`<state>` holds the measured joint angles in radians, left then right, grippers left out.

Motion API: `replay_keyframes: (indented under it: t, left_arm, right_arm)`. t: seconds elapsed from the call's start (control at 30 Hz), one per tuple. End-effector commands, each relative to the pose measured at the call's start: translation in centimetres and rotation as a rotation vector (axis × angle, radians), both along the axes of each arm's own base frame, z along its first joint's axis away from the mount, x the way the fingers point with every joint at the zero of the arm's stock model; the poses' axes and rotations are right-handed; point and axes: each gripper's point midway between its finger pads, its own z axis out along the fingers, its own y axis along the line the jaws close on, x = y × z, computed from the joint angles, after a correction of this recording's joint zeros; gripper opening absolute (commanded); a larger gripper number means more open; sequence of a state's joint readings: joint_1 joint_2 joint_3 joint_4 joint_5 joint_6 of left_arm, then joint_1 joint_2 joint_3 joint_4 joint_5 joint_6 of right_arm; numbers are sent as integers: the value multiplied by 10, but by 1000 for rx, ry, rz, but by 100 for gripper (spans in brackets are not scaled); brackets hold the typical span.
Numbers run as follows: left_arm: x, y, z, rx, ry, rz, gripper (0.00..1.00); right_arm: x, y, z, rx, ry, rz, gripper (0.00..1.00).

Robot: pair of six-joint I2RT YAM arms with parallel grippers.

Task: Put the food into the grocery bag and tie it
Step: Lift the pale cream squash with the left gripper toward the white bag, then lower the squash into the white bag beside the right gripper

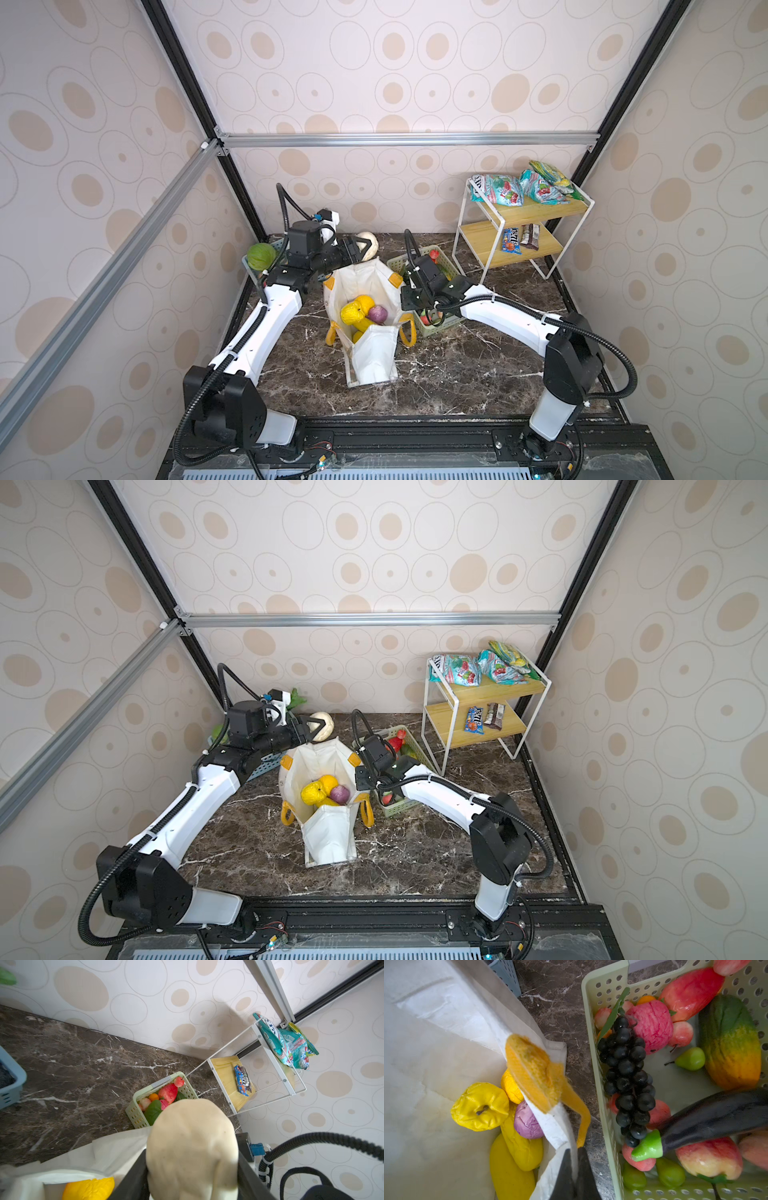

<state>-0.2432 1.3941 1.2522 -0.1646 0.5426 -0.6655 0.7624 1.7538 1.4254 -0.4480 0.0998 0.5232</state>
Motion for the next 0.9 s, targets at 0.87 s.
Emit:
replay_keyframes:
  t: [0.87]
  left_arm:
    - [-64, -42, -95, 221, 128, -34, 52]
  right_arm:
    - [9, 3, 32, 29, -59, 10, 3]
